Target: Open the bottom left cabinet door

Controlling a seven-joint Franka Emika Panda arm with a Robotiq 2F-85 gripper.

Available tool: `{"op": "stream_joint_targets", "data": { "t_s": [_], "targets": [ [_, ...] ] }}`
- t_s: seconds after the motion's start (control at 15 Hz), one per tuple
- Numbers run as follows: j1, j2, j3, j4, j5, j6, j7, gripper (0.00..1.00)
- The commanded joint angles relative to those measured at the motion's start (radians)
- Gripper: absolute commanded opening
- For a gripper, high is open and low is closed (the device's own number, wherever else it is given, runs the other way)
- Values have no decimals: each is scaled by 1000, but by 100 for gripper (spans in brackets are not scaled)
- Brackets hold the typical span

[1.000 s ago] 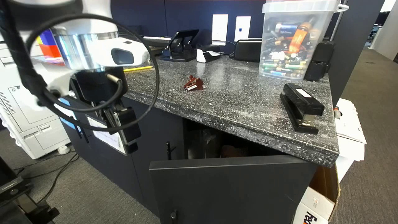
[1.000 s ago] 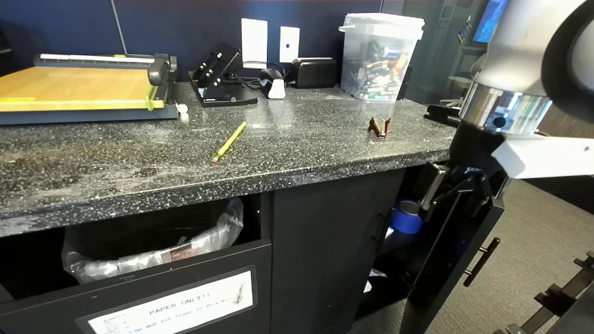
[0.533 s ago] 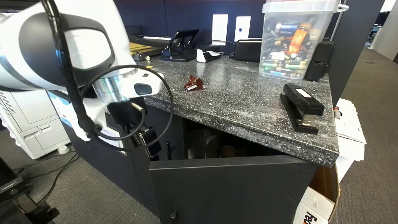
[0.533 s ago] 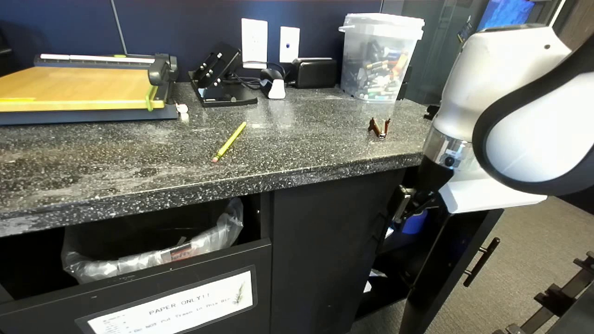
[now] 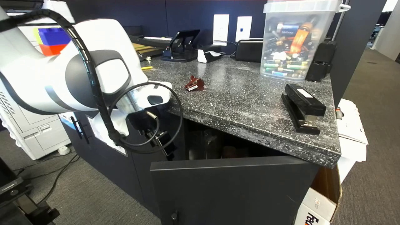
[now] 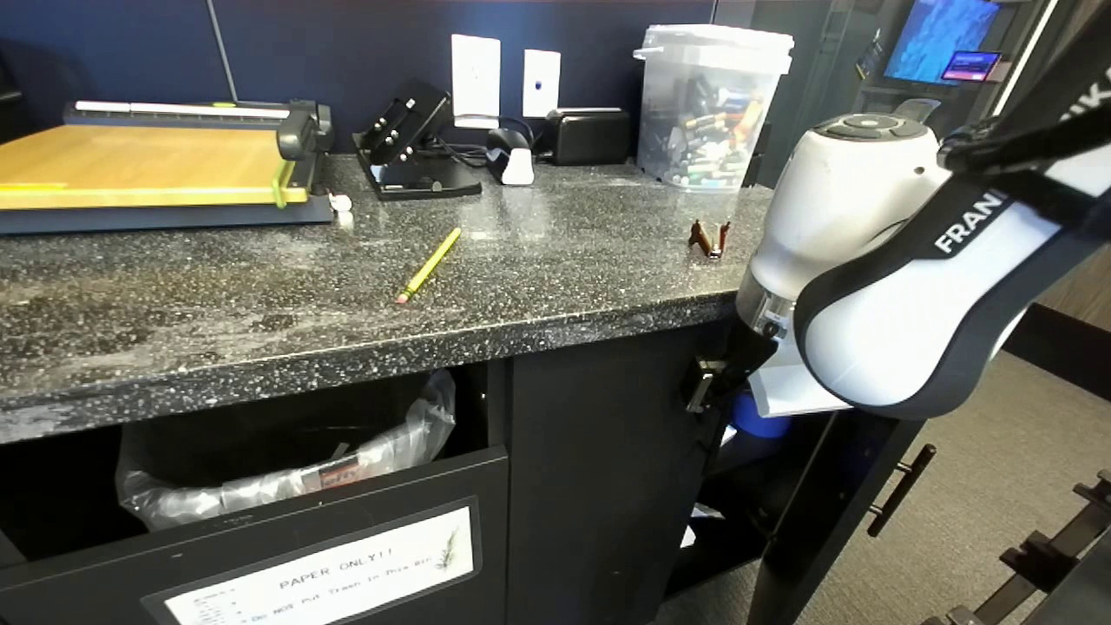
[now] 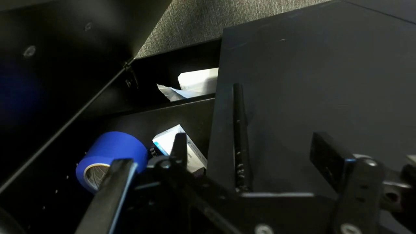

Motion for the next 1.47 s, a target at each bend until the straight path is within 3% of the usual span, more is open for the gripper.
{"op": "stream_joint_targets", "data": {
  "t_s": [0.0,0.27,0.6,0.73,1.0,1.13,1.4],
  "targets": [
    [47,74,-48,75,54,40,13,65],
    [75,122,-79,113,97,78,12,35],
    [134,143,-123,82,141,133,7,2],
    [176,113,-142,12,143,156,-10,5],
    [217,-46,-97,-221,123,146,-117,3],
    [257,-114,-100,-311,140,165,-109,4],
    [250,-179,-70,-355,197,149,-46,4]
  ]
}}
